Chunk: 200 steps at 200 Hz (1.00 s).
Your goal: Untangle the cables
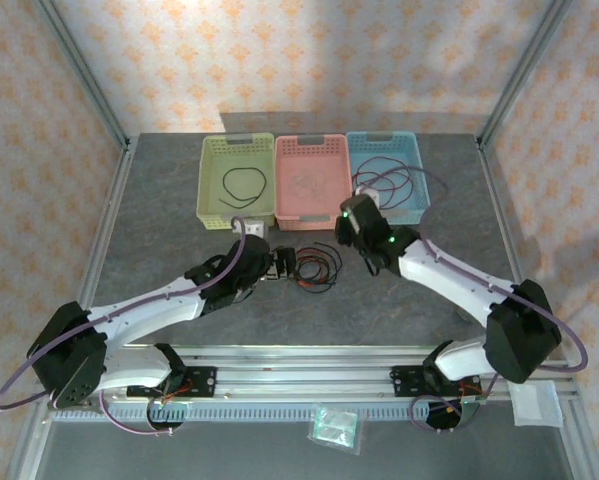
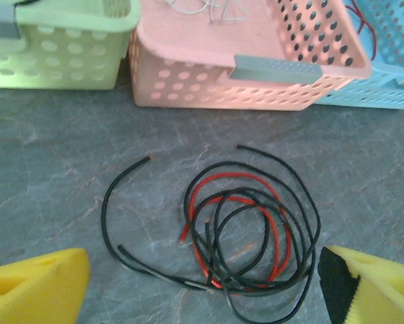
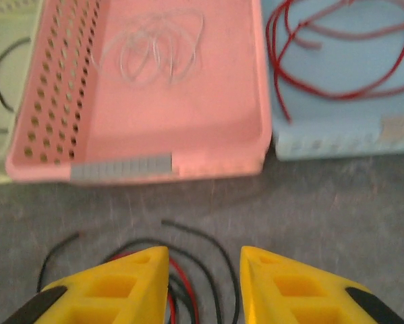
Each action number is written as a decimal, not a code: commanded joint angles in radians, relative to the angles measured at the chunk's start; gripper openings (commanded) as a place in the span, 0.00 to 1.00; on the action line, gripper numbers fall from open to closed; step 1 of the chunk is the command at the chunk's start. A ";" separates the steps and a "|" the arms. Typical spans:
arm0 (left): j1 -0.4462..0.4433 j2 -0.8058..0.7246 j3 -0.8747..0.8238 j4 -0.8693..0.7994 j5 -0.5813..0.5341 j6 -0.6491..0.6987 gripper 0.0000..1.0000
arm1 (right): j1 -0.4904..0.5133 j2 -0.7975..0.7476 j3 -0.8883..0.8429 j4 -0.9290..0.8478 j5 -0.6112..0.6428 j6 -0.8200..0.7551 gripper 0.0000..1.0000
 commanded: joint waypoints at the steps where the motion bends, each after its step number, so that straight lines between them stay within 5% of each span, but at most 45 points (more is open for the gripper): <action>1: -0.005 -0.024 -0.048 -0.014 -0.030 -0.065 0.90 | 0.049 -0.035 -0.062 0.032 0.075 0.123 0.32; 54: 0.046 0.037 -0.059 -0.014 0.008 -0.126 0.85 | 0.132 0.069 -0.091 0.086 0.027 0.174 0.32; 87: 0.080 0.177 0.041 -0.110 0.022 -0.059 0.74 | 0.132 0.082 -0.064 0.083 0.063 0.172 0.31; 154: 0.083 0.304 0.184 -0.236 -0.072 0.037 0.52 | 0.132 0.006 -0.074 0.091 0.115 0.137 0.29; 200: 0.103 0.399 0.281 -0.282 -0.089 0.145 0.42 | 0.131 -0.152 -0.209 0.304 -0.006 0.055 0.29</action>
